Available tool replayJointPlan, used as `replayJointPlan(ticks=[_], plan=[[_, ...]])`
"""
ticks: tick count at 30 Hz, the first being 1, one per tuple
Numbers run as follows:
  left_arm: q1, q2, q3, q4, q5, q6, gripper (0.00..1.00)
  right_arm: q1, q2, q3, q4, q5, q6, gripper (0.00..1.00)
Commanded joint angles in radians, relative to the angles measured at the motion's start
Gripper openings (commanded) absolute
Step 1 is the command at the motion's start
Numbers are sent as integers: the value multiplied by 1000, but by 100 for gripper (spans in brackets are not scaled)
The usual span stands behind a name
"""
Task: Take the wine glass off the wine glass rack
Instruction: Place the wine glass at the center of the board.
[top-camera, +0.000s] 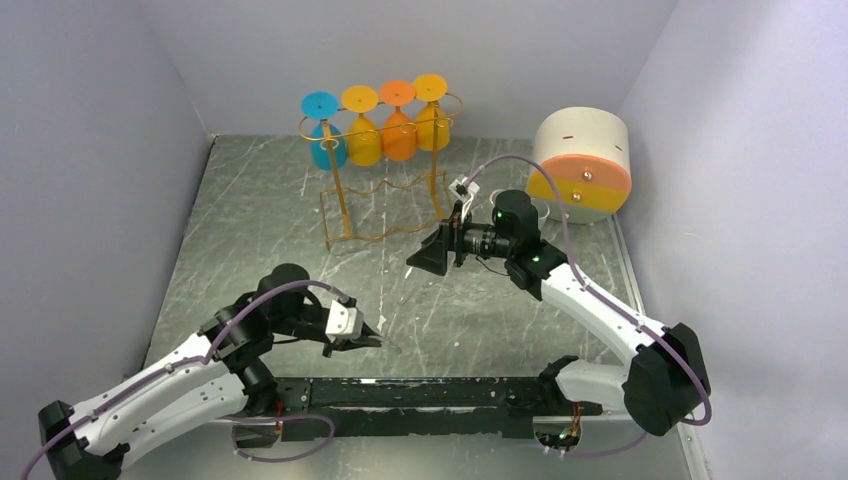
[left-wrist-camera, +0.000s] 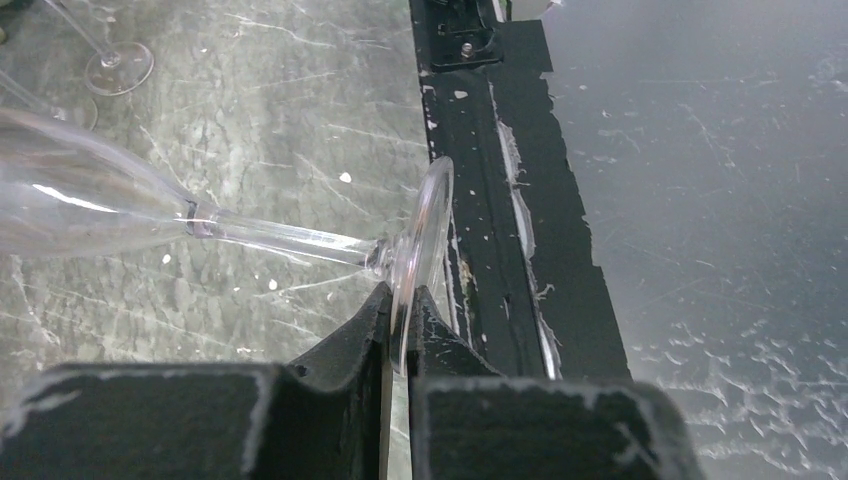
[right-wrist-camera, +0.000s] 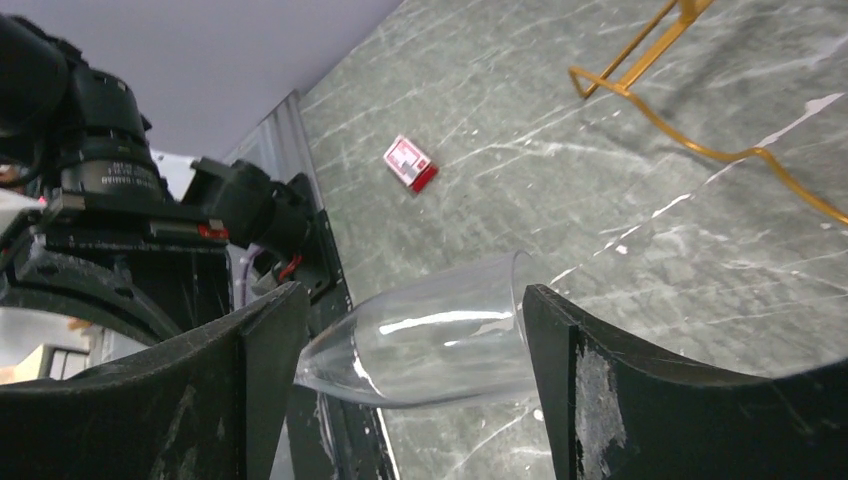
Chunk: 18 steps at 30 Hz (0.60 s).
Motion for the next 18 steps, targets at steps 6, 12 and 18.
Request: replayJointPlan(ticks=[6,12,18], plan=[[-6,-104,68,-67,29,106,7,2,-11,-22,13,-203,1,79],[-6,-104,75,-129,5,134,7,1,108,3,93,-417,128,53],[-6,-111,49,-149,-90,120,7,2,158,24,96,-511,140,42]])
